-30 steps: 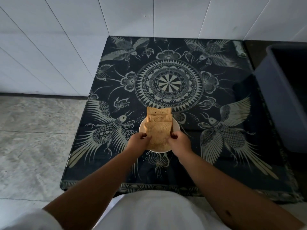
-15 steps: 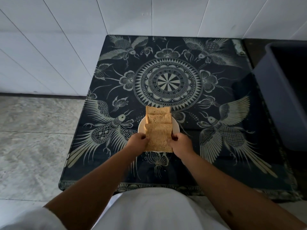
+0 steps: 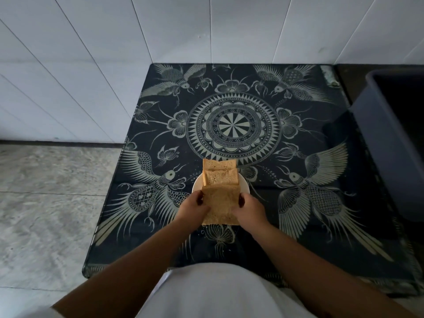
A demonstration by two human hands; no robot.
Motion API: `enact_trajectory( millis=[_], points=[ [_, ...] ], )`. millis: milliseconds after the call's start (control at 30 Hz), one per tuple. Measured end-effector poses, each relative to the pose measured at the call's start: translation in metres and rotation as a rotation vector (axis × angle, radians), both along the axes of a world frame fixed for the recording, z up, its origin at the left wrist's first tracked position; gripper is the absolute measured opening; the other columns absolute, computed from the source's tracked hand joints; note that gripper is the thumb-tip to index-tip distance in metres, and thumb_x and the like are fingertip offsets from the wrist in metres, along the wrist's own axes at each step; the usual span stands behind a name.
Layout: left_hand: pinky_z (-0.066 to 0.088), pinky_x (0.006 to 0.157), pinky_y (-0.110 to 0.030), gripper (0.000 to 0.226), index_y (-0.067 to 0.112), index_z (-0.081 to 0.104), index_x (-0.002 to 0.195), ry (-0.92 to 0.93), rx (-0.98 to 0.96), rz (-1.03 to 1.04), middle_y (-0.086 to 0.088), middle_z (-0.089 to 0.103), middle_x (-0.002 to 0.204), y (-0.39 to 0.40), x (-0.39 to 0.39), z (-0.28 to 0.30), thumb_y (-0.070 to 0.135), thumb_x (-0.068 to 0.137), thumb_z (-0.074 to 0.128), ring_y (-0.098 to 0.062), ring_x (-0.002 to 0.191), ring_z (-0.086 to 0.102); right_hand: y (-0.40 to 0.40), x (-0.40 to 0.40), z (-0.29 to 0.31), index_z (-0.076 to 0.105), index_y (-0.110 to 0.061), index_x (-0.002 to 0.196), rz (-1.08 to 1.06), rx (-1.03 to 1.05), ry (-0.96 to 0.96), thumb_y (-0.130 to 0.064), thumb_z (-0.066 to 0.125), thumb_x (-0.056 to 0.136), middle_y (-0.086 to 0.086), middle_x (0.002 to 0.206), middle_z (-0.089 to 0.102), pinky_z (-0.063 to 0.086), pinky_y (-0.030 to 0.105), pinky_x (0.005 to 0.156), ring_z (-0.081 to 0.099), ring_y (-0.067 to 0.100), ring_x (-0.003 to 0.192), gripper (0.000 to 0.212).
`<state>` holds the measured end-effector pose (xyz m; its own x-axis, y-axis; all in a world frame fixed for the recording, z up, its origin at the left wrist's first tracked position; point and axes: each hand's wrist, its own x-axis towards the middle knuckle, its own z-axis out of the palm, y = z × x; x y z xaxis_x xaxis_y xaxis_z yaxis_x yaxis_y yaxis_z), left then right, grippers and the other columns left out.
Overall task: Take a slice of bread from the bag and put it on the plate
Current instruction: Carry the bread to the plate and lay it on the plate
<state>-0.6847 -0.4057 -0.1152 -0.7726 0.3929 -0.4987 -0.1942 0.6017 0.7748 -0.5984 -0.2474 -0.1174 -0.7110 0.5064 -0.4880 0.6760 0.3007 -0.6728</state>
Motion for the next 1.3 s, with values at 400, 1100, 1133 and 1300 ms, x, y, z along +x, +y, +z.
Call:
enact_trajectory(
  millis=[400, 1100, 1133, 1300],
  points=[
    [0.054, 0.072, -0.021, 0.031, 0.004, 0.044, 0.13, -0.235, 0.42, 0.099, -0.011, 0.06, 0.112, 0.005, -0.008, 0.005, 0.003, 0.099, 0.044, -0.02, 0.099, 0.062, 0.001, -0.015, 0.01, 0.041, -0.041, 0.137, -0.185, -0.428, 0.163, -0.034, 0.066, 0.089, -0.009, 0.119, 0.064, 0.056, 0.038, 0.081, 0.064, 0.012, 0.101, 0.055],
    [0.049, 0.064, -0.004, 0.075, 0.014, 0.015, 0.152, -0.172, 0.298, 0.112, 0.015, 0.051, 0.121, -0.011, 0.003, -0.015, 0.026, 0.093, 0.06, 0.014, 0.093, 0.061, -0.004, -0.004, -0.001, 0.019, -0.024, 0.154, -0.265, -0.287, 0.141, -0.038, 0.062, 0.093, 0.008, 0.149, 0.043, 0.042, 0.036, 0.093, 0.046, 0.026, 0.131, 0.075],
    [0.049, 0.064, -0.004, 0.079, 0.014, 0.014, 0.152, -0.175, 0.29, 0.104, 0.015, 0.05, 0.123, -0.011, 0.003, -0.014, 0.029, 0.09, 0.062, 0.013, 0.093, 0.061, -0.004, -0.005, 0.0, 0.02, -0.024, 0.153, -0.269, -0.281, 0.139, -0.038, 0.062, 0.093, 0.008, 0.148, 0.045, 0.043, 0.037, 0.095, 0.047, 0.026, 0.13, 0.075],
    [0.041, 0.108, -0.042, 0.097, 0.016, 0.008, 0.153, -0.183, 0.234, 0.018, -0.001, 0.027, 0.155, -0.011, -0.001, -0.003, 0.04, 0.077, 0.064, -0.024, 0.14, 0.032, -0.001, -0.005, 0.002, 0.029, -0.024, 0.149, -0.221, -0.253, 0.13, -0.04, 0.063, 0.091, -0.001, 0.132, 0.05, 0.041, 0.034, 0.085, 0.05, 0.014, 0.107, 0.069]
  ],
)
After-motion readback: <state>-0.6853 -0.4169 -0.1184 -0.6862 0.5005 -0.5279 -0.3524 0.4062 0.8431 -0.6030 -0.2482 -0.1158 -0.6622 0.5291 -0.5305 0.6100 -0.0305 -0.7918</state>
